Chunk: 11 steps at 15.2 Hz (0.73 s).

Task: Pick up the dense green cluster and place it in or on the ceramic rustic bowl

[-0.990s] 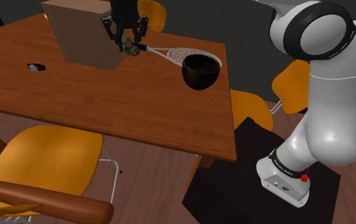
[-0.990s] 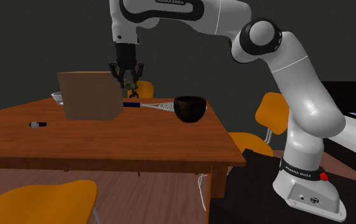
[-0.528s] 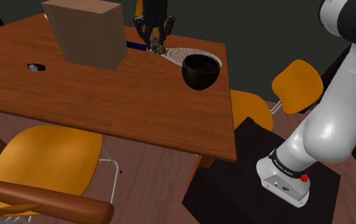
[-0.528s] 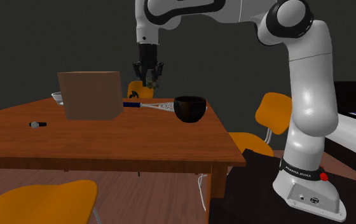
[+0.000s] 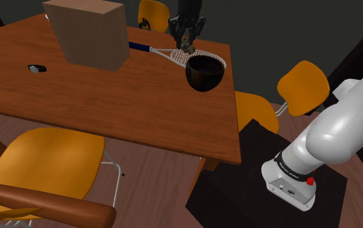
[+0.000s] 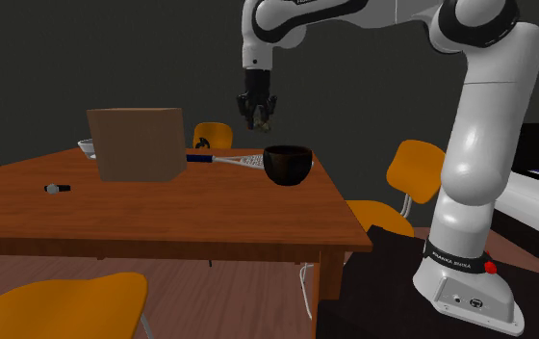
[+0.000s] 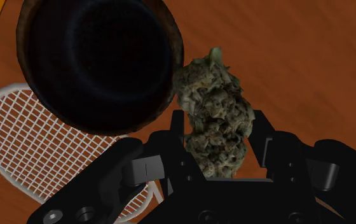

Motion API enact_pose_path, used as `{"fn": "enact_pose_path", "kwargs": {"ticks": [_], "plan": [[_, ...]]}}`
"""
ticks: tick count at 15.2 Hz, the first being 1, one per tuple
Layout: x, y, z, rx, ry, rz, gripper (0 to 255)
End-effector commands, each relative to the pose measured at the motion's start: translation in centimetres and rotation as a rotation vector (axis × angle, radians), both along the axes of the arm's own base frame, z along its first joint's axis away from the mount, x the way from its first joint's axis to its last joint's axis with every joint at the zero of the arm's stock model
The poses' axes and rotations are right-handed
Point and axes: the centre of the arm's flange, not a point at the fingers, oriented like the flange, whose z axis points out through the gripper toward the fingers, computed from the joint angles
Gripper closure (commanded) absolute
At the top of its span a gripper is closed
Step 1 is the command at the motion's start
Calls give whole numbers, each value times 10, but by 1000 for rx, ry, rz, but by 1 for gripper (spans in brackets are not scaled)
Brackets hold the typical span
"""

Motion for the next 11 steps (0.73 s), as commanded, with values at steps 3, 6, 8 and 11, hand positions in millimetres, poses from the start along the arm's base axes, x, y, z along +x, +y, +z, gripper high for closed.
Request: {"fn": "enact_pose_path", "kwargs": {"ticks": [3,6,8,11], "plan": [[-26,-47,2,1,0,1,255],[-42,-83,3,1,0,1,255],[-52,-103,-2,1,0,1,255],[-52,-103,-18,1,0,1,255]]}}
